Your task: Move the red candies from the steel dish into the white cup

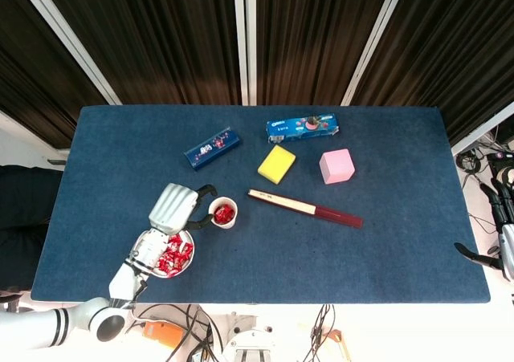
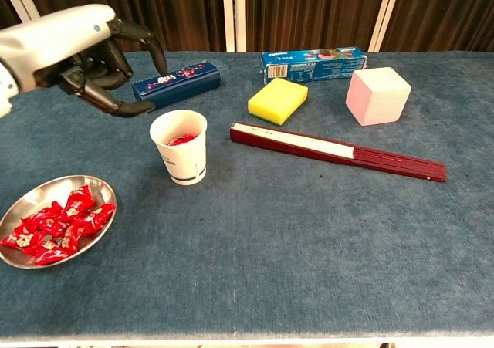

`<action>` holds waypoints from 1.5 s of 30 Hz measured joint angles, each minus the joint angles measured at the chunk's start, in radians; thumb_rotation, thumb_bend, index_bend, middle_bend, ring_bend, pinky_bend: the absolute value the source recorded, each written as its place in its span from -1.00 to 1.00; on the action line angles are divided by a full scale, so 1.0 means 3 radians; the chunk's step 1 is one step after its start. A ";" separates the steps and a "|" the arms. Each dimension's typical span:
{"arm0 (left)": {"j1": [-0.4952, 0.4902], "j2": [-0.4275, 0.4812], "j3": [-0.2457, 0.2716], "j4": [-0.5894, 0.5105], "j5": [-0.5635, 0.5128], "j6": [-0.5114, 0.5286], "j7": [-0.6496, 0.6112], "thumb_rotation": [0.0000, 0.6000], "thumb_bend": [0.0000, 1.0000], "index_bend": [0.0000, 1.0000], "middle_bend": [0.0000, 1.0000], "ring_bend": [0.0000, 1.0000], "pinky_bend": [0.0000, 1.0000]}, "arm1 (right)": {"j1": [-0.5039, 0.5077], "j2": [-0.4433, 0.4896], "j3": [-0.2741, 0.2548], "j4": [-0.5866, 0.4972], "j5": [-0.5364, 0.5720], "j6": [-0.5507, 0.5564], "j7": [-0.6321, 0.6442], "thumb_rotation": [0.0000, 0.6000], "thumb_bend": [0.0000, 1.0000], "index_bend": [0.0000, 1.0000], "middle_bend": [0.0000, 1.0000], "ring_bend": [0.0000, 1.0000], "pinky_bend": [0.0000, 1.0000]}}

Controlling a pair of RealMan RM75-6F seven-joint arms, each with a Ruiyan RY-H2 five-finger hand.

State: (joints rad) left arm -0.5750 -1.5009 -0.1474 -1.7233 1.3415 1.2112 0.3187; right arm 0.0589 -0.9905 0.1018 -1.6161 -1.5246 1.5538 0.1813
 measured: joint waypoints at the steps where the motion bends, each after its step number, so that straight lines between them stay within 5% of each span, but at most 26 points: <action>1: 0.0049 0.0048 0.0037 -0.0021 0.0057 0.0061 -0.0033 1.00 -0.57 -0.23 0.87 0.76 0.65 | 0.0001 0.0001 0.0001 -0.0004 -0.0005 0.0003 -0.0003 1.00 -0.76 -1.00 -0.99 -1.00 -1.00; 12: 0.0391 0.0215 0.0465 0.0209 0.0208 0.0140 -0.0118 1.00 -0.58 -0.19 0.87 0.76 0.65 | 0.0020 0.0003 -0.0005 -0.0051 -0.0044 -0.0003 -0.0057 1.00 -0.76 -1.00 -0.99 -1.00 -1.00; 45: 0.0468 -0.0070 0.0498 0.0538 -0.0258 -0.0294 0.0315 1.00 -0.50 -0.12 0.86 0.76 0.65 | -0.0006 0.0025 -0.0024 -0.0117 -0.0047 0.0018 -0.0114 1.00 -0.76 -1.00 -0.99 -1.00 -1.00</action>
State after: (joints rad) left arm -0.4347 -1.5218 0.0020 -1.5619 1.2641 1.1230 0.4133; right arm 0.0570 -0.9831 0.0945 -1.6513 -1.5386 1.5593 0.1470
